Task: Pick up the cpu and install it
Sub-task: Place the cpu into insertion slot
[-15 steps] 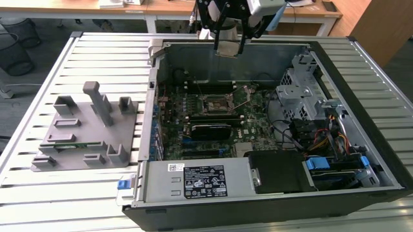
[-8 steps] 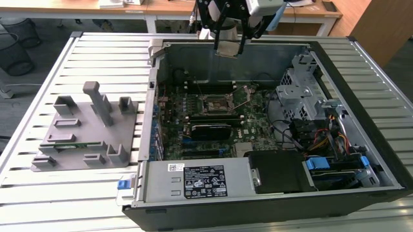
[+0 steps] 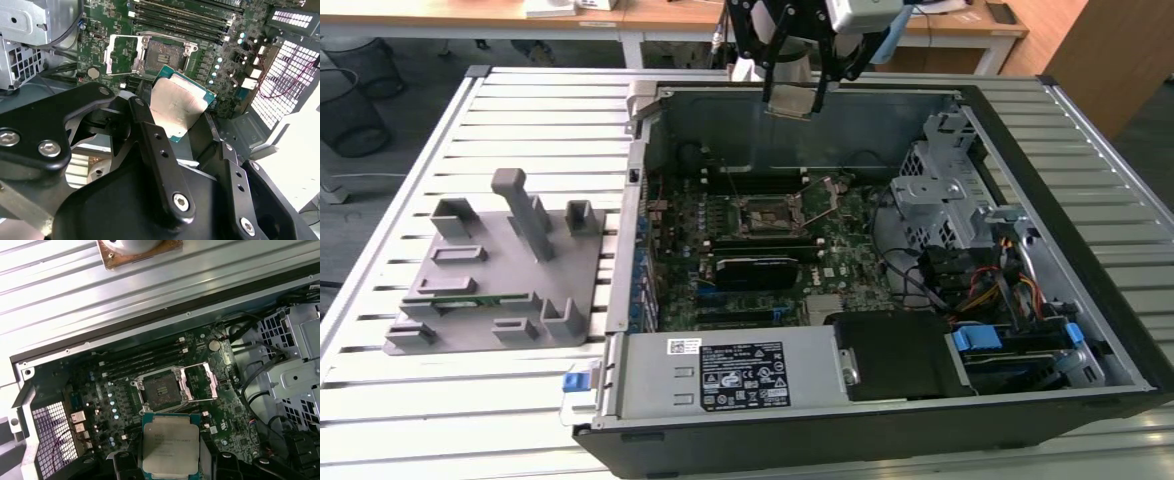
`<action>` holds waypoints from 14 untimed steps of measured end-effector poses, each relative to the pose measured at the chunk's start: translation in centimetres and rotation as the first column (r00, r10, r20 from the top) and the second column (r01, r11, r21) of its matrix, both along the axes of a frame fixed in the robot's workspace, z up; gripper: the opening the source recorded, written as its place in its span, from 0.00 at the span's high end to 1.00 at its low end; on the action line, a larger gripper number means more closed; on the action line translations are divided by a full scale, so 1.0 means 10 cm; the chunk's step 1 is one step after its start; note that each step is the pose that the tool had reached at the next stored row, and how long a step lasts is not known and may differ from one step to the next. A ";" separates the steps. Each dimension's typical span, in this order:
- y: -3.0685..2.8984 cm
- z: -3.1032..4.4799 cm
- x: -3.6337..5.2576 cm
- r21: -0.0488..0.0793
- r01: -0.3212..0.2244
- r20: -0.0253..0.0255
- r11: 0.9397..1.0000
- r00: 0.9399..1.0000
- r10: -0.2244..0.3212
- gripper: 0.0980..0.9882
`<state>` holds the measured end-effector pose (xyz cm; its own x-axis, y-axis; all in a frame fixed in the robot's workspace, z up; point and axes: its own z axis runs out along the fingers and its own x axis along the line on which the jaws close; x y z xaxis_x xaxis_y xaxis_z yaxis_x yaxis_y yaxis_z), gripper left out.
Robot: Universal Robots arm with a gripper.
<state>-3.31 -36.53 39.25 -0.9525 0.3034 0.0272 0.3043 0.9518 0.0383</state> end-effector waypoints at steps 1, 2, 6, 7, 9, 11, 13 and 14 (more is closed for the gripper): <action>0.000 0.000 0.000 0.000 0.003 0.000 1.000 1.000 -0.003 0.50; 0.000 0.000 0.000 0.000 0.007 0.000 1.000 1.000 -0.007 0.50; 0.000 -0.001 0.000 0.000 0.021 0.000 1.000 1.000 -0.021 0.50; 0.000 -0.001 0.000 0.000 0.025 0.000 1.000 1.000 -0.025 0.50; 0.000 -0.002 0.000 0.000 0.033 0.000 0.999 0.999 -0.033 0.50; 0.000 -0.002 0.000 0.000 0.040 0.000 0.999 0.999 -0.040 0.50; 0.000 -0.002 0.000 0.000 0.047 0.000 0.999 0.999 -0.047 0.50; 0.000 -0.002 0.000 0.000 0.051 0.000 0.999 0.999 -0.051 0.50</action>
<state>-3.31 -36.53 39.23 -0.9357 0.3517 0.0271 0.3525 0.9350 0.0380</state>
